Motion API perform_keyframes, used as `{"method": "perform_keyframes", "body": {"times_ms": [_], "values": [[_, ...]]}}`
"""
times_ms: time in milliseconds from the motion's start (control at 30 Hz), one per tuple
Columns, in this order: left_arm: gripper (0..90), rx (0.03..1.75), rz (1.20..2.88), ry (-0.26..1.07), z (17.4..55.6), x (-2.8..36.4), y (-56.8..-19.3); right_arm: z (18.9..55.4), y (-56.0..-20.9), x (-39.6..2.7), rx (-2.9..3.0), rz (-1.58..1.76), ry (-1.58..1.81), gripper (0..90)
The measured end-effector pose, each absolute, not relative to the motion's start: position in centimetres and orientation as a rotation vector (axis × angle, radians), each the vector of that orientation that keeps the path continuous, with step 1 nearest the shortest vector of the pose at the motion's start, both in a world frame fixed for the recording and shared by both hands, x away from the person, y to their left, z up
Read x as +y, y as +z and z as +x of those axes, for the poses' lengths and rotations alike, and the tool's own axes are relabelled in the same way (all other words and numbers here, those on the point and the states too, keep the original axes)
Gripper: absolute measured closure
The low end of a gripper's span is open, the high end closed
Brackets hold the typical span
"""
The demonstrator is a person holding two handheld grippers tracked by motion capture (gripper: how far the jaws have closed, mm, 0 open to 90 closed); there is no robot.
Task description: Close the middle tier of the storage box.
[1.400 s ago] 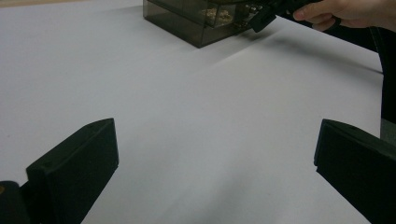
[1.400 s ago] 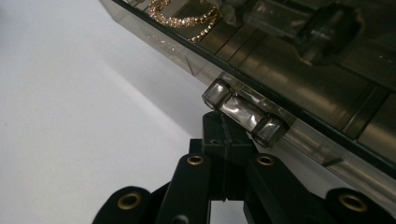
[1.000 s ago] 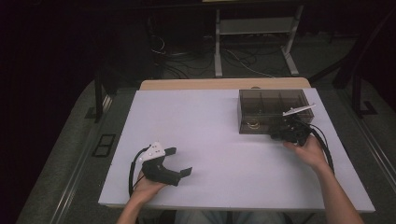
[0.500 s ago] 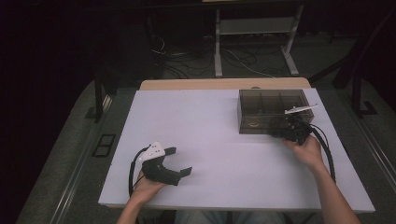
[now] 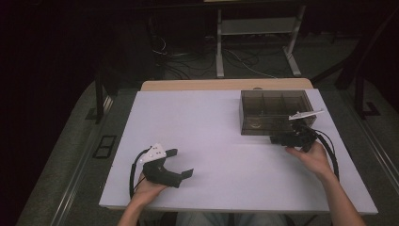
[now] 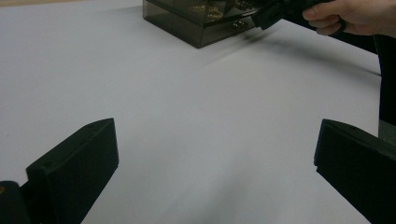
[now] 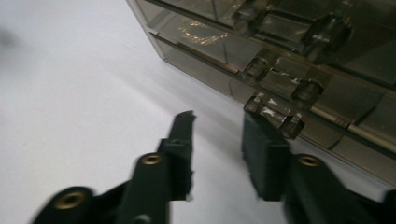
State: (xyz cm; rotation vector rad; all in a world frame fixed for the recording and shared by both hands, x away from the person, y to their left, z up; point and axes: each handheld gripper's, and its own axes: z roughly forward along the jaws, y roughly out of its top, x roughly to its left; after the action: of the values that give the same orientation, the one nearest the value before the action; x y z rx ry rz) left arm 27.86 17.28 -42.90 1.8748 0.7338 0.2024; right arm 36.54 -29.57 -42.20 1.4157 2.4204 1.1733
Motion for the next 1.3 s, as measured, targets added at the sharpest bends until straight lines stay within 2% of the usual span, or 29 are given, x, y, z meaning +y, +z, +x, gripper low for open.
{"method": "perform_keyframes", "body": {"times_ms": [100,200,333,400,433,467,1300], "values": [[0.0,0.731,1.878,0.197,27.8,17.2,-43.0,35.9,-41.9,-29.7,2.415,1.389,1.207,38.5],[0.0,0.731,1.874,0.193,27.7,17.1,-43.0,35.1,-41.5,-29.5,2.42,1.354,1.244,20.2],[0.0,0.727,1.87,0.187,27.6,17.1,-42.9,34.2,-41.1,-29.2,2.398,1.351,1.274,11.4],[0.0,0.726,1.869,0.185,27.6,17.1,-42.9,33.7,-41.0,-29.0,2.406,1.334,1.272,10.6],[0.0,0.725,1.87,0.184,27.6,17.1,-42.9,33.6,-41.0,-29.0,2.408,1.332,1.281,7.5],[0.0,0.724,1.87,0.183,27.7,17.1,-42.9,33.5,-41.0,-28.8,2.417,1.339,1.283,0.0],[0.0,0.747,1.871,0.176,28.0,17.5,-43.1,28.9,-40.3,-27.2,2.377,1.272,1.382,0.1]]}}
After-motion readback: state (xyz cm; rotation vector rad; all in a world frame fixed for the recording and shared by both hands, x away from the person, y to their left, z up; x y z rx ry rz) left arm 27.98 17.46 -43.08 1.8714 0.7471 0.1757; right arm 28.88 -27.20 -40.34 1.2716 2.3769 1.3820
